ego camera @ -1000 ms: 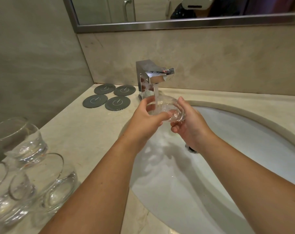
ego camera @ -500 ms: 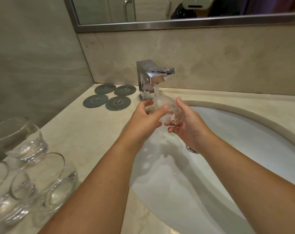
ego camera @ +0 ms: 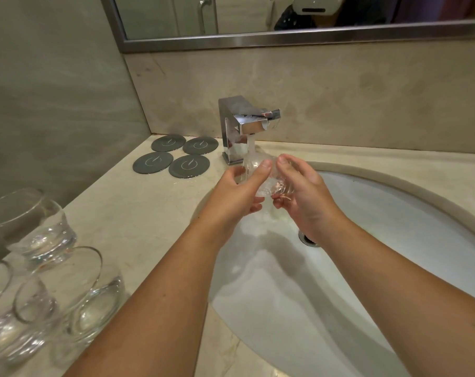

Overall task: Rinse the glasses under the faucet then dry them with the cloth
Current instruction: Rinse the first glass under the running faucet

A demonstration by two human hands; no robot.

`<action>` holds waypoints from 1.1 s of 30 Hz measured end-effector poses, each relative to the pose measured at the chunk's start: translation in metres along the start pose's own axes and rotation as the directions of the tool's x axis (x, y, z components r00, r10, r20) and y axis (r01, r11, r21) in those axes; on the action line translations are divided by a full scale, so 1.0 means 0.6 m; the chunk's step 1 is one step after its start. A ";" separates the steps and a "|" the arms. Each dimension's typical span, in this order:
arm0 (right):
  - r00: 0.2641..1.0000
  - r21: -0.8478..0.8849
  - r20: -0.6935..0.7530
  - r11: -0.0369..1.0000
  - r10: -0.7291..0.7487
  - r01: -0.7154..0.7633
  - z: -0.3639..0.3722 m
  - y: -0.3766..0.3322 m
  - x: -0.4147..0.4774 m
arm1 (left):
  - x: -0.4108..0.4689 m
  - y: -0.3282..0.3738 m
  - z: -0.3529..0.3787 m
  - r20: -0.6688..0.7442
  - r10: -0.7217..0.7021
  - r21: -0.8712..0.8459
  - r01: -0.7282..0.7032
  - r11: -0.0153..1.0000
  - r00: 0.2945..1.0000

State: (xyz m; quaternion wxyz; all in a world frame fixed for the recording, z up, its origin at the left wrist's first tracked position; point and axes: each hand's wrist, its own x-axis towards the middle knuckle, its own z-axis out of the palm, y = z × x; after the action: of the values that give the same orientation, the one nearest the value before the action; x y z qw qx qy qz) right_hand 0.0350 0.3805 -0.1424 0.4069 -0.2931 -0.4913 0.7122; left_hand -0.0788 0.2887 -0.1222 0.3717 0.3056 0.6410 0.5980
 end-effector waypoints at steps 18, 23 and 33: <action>0.992 0.050 -0.045 0.992 0.121 -0.119 0.002 -0.009 0.000 | -0.001 -0.005 -0.002 0.025 0.014 0.075 -0.016 0.997 1.000; 0.986 0.032 -0.018 0.986 0.163 -0.162 0.003 -0.011 0.003 | 0.000 -0.003 -0.005 -0.020 0.056 0.133 -0.053 0.990 0.998; 0.975 0.102 0.002 0.970 0.223 -0.222 0.004 -0.012 0.000 | 0.002 -0.005 -0.002 0.057 0.126 0.146 -0.133 0.980 0.990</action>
State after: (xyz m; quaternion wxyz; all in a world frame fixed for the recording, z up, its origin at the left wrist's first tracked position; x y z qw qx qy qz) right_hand 0.0354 0.3809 -0.1347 0.3412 -0.3286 -0.4164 0.7760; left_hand -0.0805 0.2886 -0.1251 0.3232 0.3877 0.6538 0.5637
